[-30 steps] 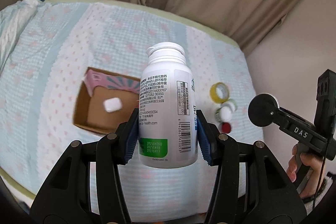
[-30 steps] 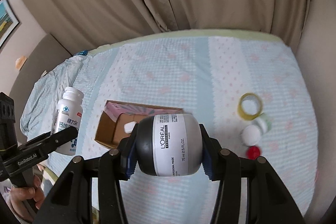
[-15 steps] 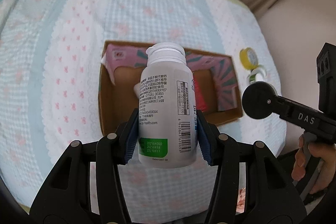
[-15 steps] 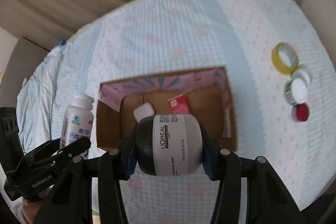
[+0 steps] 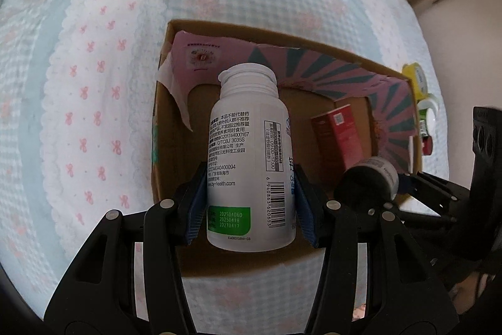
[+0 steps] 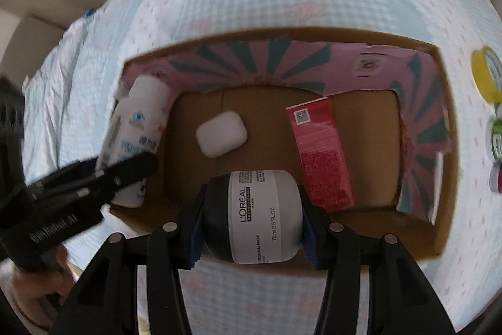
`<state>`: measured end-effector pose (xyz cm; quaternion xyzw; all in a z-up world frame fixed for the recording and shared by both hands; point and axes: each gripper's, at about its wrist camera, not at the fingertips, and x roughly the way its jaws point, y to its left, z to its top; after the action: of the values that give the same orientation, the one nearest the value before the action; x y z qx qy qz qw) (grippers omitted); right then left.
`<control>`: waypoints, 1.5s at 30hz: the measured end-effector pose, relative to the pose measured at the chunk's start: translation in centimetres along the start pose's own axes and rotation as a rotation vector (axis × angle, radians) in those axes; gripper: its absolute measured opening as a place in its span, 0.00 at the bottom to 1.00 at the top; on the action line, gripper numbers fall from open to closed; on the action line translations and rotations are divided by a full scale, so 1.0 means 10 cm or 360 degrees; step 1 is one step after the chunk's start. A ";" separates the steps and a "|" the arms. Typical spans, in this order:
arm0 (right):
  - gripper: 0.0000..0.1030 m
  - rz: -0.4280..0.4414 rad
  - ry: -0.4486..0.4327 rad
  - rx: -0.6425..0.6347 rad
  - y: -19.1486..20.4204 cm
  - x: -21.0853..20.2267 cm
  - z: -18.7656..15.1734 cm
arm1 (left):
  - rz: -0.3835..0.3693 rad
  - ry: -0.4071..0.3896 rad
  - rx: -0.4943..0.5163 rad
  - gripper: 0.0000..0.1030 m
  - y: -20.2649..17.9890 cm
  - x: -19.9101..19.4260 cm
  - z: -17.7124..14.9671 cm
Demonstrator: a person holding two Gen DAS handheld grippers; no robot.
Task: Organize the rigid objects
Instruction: 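Carry the pill bottle and L'Oreal jar over the cardboard box with both tools, then open both tools to release the bottle and jar into the box, then move both tools back toward the tape and remaining jars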
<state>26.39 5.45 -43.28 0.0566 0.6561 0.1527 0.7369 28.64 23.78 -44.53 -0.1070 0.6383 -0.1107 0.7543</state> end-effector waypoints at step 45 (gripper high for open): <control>1.00 -0.0059 -0.0367 -0.0390 0.21 -1.10 -0.50 | 0.0130 -0.0287 0.0186 1.00 -0.62 -1.36 -0.11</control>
<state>20.10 3.51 -32.88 -0.0287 0.5445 0.2105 0.8114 25.22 21.96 -30.02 -0.0463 0.5641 -0.1068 0.8175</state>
